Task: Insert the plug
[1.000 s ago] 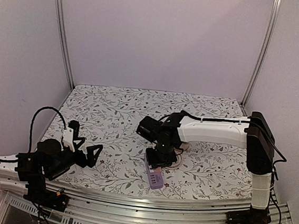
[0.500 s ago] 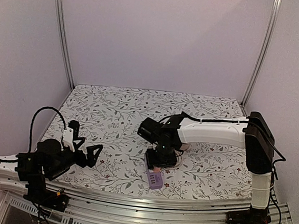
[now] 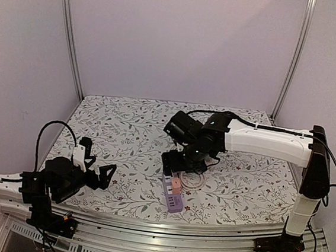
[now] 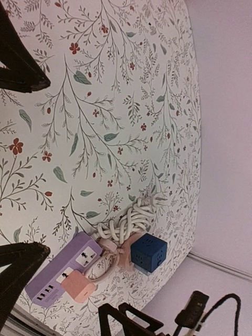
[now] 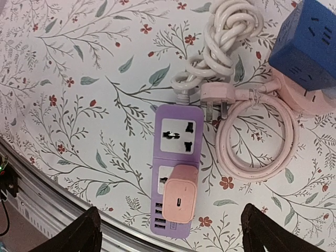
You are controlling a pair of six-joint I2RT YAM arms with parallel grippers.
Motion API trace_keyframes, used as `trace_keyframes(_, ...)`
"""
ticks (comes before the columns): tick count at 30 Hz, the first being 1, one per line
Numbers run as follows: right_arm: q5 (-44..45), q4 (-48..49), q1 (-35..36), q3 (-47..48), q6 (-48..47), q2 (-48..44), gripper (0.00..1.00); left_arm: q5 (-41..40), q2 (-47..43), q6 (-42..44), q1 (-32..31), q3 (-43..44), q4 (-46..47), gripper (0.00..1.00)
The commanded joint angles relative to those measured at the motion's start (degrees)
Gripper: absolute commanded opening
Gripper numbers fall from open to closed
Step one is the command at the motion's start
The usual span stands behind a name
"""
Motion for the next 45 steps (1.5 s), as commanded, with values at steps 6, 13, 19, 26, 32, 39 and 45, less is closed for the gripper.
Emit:
trace_keyframes(6,5.7,12.7,-3.3,-11.0,-4.7,-16.0,0.99,-3.1,6.2,0.8,0.7,4.2,-0.3,0.99)
trace_keyframes(13,20.5,29.9,-4.2,-28.4,-11.8,-33.9,0.99,-8.0,11.6,5.0,1.0,12.8,-1.5,0.99)
trace_keyframes(19,27.4,42.9,-4.4,-42.5,-15.6,-47.6,0.99,-15.6,16.3,9.6,2.2,18.5,-1.9,1.00)
trace_keyframes(26,28.5,50.3,-4.2,-52.3,-20.4,-55.2,0.99,-18.9,19.6,12.8,6.6,20.6,-0.2,1.00)
trace_keyframes(32,29.1,55.7,-4.4,-57.2,-23.2,-59.3,0.99,-17.3,20.1,13.6,10.4,20.0,1.1,0.99)
trace_keyframes(39,28.6,55.9,-4.3,-57.7,-24.1,-60.0,0.99,-16.2,20.0,13.3,12.5,19.5,1.4,0.99)
trace_keyframes(45,28.0,56.1,-4.3,-57.9,-24.2,-60.1,0.99,-15.8,19.3,13.3,13.0,19.3,1.1,1.00)
